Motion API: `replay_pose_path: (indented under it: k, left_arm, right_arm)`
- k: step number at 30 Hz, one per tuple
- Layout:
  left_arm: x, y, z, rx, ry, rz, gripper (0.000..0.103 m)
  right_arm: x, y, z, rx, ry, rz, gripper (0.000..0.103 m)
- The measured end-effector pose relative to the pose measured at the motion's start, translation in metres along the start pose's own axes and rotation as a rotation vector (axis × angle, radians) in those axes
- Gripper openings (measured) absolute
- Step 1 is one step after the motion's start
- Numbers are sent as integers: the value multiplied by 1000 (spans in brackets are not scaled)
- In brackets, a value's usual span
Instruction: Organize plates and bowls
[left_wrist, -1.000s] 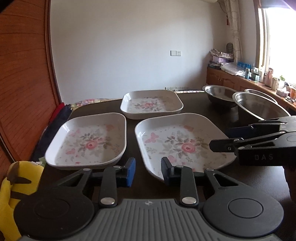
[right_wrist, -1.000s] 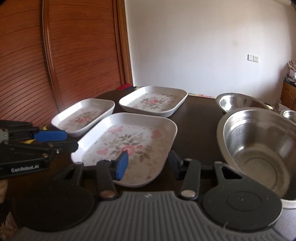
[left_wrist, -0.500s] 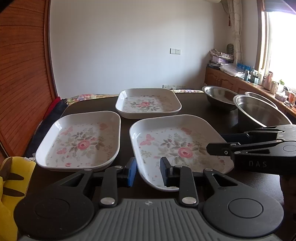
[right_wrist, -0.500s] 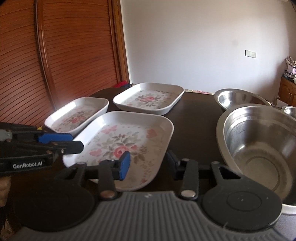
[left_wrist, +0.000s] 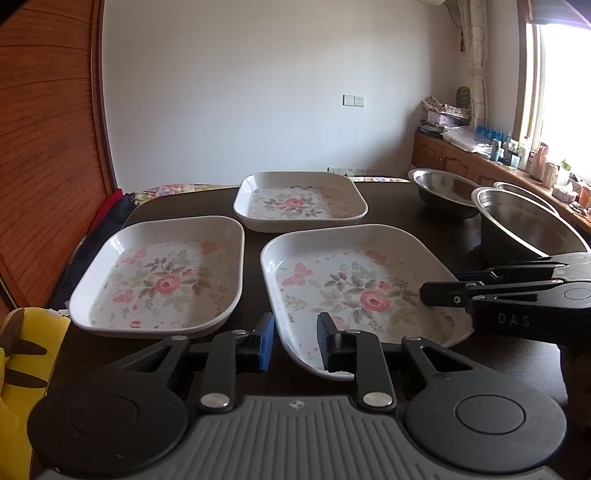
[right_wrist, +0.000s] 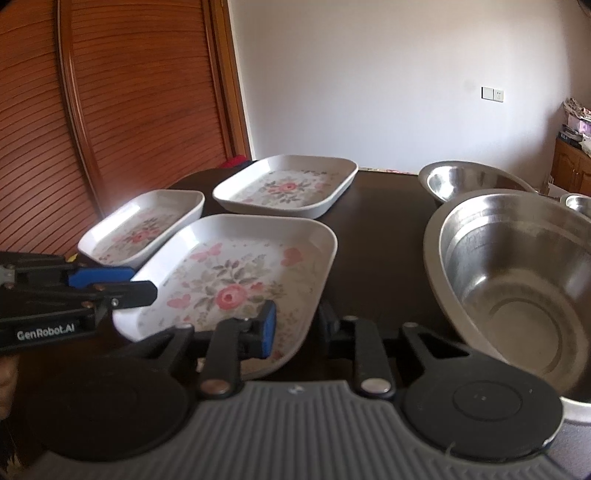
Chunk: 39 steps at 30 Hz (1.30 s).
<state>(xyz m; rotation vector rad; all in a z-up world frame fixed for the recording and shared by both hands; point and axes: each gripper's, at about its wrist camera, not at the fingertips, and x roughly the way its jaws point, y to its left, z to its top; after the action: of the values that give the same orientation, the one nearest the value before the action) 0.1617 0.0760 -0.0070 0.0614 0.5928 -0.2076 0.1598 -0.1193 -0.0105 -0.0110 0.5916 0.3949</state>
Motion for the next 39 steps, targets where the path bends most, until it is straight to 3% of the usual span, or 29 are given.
replay_pose_path:
  k: [7,22,28,39]
  left_arm:
    - [-12,4,-5,-31,-15,-22,54]
    - [-70,-14,-32,-72,-127,-52,54]
    - [-84,-22,-53,-87,-138,-60,54]
    - [-86,-22,-62,-87,-130,-40,54]
  right_arm:
    - [-7,-1,-2,11,-32,-8,16]
    - [-49,3,-16,-5,-117,9,16]
    - [-63,3,-35,13,-131,31,16]
    - [-74,10,-57,-2,-147,39,16]
